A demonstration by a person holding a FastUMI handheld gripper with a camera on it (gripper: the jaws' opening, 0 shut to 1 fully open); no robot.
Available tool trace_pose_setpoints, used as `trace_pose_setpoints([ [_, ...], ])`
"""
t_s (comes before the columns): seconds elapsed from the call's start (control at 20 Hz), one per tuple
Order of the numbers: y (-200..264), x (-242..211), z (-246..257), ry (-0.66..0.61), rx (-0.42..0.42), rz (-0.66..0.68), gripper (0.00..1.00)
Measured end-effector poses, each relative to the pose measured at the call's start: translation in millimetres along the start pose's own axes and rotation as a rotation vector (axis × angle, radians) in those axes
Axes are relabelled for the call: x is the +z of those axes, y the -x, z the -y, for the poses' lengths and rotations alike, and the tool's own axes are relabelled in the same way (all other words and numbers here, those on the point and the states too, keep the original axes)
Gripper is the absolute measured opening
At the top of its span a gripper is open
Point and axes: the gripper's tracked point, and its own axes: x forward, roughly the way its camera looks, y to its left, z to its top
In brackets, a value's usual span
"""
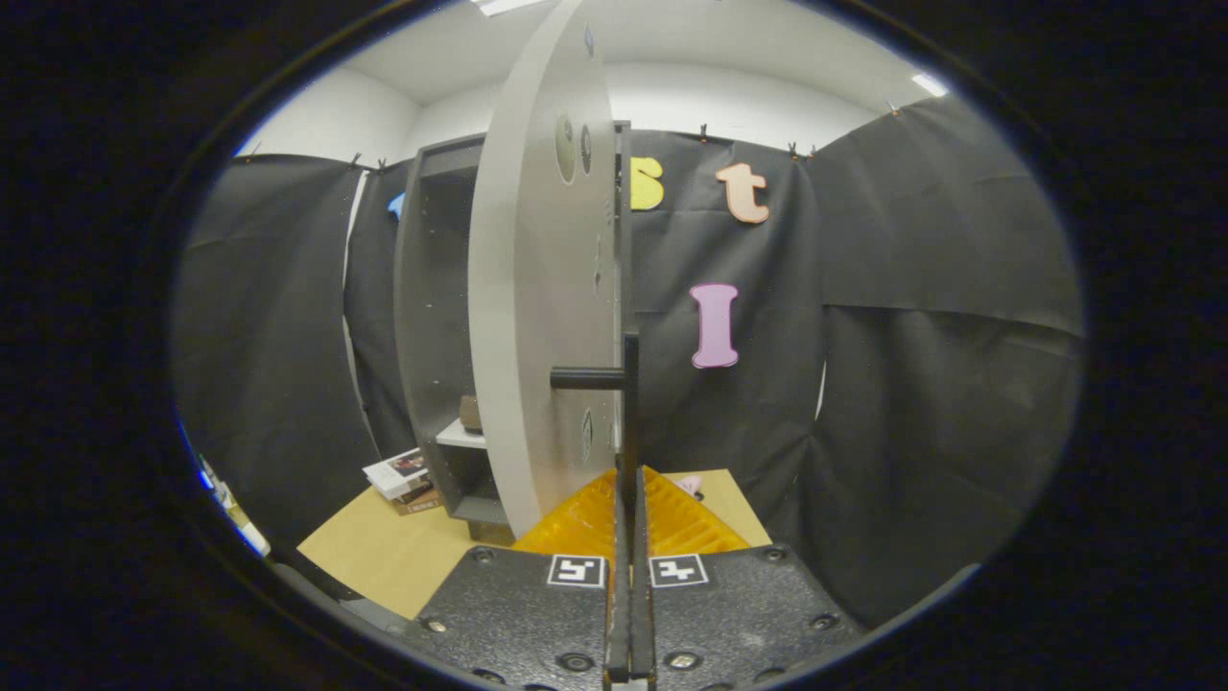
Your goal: Open the shoe cabinet door, grab the shoes and put them into the shoe cabinet, then close the shoe cabinet door.
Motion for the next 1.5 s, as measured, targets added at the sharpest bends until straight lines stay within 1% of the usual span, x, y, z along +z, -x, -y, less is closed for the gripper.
trace_pose_setpoints([
  [0.15, -1.2, 1.3, 19.8, -0.036, 0.009, -0.002, 0.04],
  [0.3, -2.4, 1.0, 27.0, -0.039, 0.026, -0.008, 0.04],
  [0.4, 1.0, 2.4, 28.7, -0.019, 0.026, -0.004, 0.05],
  [0.45, 5.3, 4.2, 31.6, 0.003, 0.006, 0.012, 0.05],
  [0.55, 14.4, 6.7, 43.9, 0.079, -0.057, 0.044, 0.11],
  [0.6, 17.3, 8.2, 48.9, 0.116, -0.084, 0.061, 0.26],
  [0.7, 29.0, 7.2, 51.0, 0.143, -0.119, 0.071, 0.49],
  [0.85, 51.2, -5.7, 44.7, 0.087, -0.137, 0.05, 0.83],
  [0.9, 57.6, -9.1, 40.2, 0.07, -0.139, 0.046, 0.87],
  [0.95, 64.6, -15.1, 33.5, 0.062, -0.146, 0.038, 0.87],
  [1.05, 74.3, -38.5, 15.7, 0.064, -0.15, 0.024, 1.0],
  [1.15, 77.7, -61.5, -12.9, 0.062, -0.129, 0.006, 1.0],
  [1.25, 74.1, -85.9, -45.4, 0.064, -0.083, -0.013, 1.0],
  [1.3, 70.2, -105.2, -61.7, 0.077, -0.052, -0.046, 1.0],
  [1.4, 54.7, -144.8, -89.4, 0.11, 0.001, -0.114, 1.0],
  [1.5, 35.5, -172.2, -109.5, 0.119, 0.042, -0.165, 1.0],
])
